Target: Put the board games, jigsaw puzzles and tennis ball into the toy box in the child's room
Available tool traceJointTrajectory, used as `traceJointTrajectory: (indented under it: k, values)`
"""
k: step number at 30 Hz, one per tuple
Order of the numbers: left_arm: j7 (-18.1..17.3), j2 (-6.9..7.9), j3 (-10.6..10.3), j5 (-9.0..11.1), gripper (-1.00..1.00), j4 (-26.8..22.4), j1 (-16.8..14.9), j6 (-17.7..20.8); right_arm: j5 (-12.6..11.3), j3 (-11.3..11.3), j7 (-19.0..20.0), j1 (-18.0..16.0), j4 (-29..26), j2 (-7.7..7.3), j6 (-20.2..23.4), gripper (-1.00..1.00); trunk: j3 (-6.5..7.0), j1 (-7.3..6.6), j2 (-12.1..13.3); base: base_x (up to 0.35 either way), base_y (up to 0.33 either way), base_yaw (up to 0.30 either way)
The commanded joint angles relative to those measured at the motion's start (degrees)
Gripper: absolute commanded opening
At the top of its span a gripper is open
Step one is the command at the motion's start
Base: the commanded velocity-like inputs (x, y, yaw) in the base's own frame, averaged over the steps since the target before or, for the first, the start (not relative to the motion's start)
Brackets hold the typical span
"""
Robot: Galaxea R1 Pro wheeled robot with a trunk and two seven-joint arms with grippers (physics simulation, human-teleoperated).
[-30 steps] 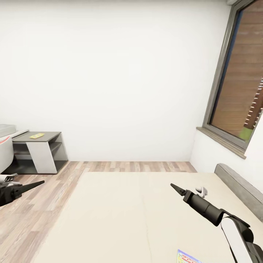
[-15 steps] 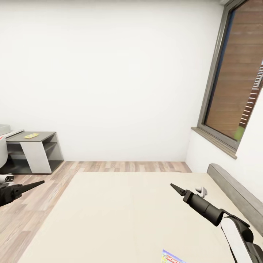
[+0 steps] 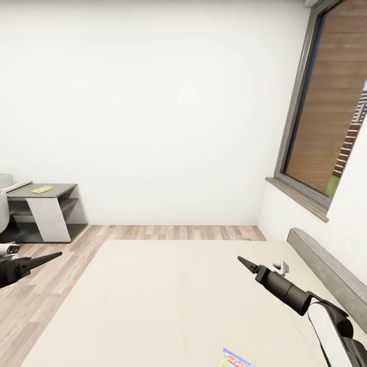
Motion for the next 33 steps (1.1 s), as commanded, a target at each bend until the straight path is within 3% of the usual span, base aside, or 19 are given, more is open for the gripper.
traceJointTrajectory:
  k: [1,27,33]
  values:
    - [-0.25,0.01,0.01,-0.06,1.0,0.01,-0.02,0.61,-0.18,-0.09,0.1,-0.03,0.02,0.03,0.39,1.0,-0.02,0.02,-0.04,0.0,-0.003,0.0]
    - [-0.25,0.01,0.01,-0.05,1.0,0.01,-0.02,0.62,-0.16,-0.03,-0.17,-0.3,0.55,-0.23,0.68,1.0,-0.02,0.02,-0.04,0.0,0.0,0.0]
    - [-0.25,0.01,0.01,-0.02,1.0,0.01,-0.02,0.61,-0.23,-0.05,-5.75,-0.71,2.77,-0.06,0.62,1.0,-0.02,0.02,-0.04,0.0,0.0,0.0]
